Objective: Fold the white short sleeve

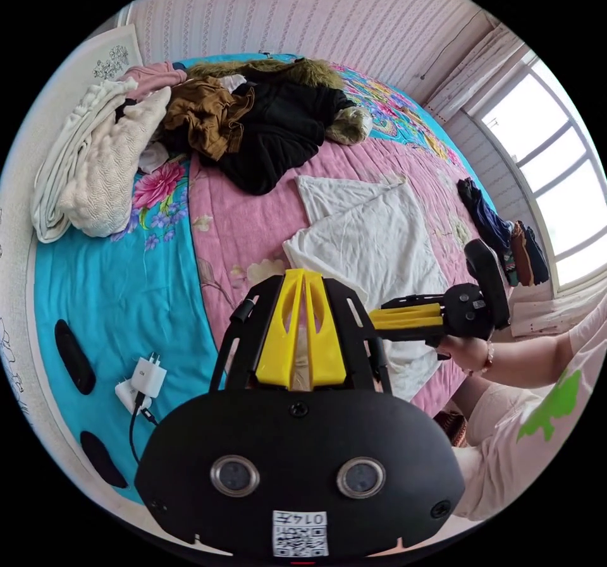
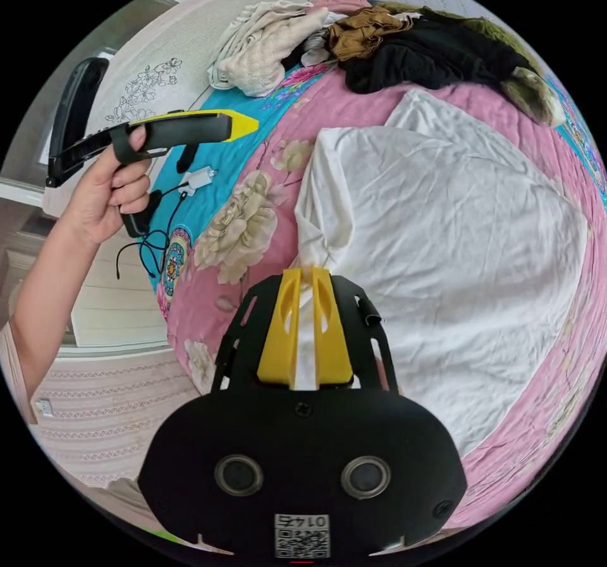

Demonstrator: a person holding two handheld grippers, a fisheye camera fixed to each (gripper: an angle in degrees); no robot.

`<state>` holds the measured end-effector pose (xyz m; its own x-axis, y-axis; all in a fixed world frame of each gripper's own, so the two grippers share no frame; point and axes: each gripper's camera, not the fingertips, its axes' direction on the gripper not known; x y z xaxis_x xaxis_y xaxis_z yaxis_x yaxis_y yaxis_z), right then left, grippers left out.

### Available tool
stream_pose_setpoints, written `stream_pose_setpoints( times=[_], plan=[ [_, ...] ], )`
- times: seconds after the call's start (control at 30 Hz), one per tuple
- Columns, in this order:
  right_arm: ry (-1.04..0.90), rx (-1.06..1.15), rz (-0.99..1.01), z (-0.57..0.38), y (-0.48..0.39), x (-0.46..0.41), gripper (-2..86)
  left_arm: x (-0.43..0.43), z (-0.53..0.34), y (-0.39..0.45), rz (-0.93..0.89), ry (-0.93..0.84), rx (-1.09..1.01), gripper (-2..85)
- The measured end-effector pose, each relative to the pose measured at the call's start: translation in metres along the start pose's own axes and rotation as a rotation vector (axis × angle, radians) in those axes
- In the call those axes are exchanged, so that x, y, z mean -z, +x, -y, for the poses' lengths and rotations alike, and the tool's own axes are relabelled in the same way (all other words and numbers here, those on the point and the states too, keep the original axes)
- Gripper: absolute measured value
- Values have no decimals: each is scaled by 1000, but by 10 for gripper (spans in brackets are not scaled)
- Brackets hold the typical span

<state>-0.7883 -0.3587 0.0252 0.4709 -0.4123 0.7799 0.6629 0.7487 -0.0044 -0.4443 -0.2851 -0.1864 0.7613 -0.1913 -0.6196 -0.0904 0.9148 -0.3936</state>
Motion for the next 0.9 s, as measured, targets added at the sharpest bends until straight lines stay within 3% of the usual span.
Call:
stream_pose_setpoints(
  times=[0.1,0.17,0.23,0.4,0.53,0.63,0.77,0.9],
  plan=[
    [54,136,22,0,-22,13,13,16,-24,-9,-20,28,25,-10],
    [22,376,-100,-5,-56,12,14,24,-38,-15,-29,37,47,-10],
    [49,417,-155,-10,-62,16,23,32,-58,-23,-45,43,79,-10],
    [-21,267,74,-7,-25,26,92,37,-91,-30,-74,36,121,-10],
    [70,157,17,2,-5,34,85,36,-110,-26,-107,44,131,-10],
    [-59,235,165,15,-16,11,82,32,-121,-23,-136,37,130,-10],
    [46,402,15,12,-44,41,69,27,-134,-19,-136,1,110,-10],
    [70,358,-32,40,-18,62,60,20,-149,-15,-163,-18,99,-10]
  ],
)
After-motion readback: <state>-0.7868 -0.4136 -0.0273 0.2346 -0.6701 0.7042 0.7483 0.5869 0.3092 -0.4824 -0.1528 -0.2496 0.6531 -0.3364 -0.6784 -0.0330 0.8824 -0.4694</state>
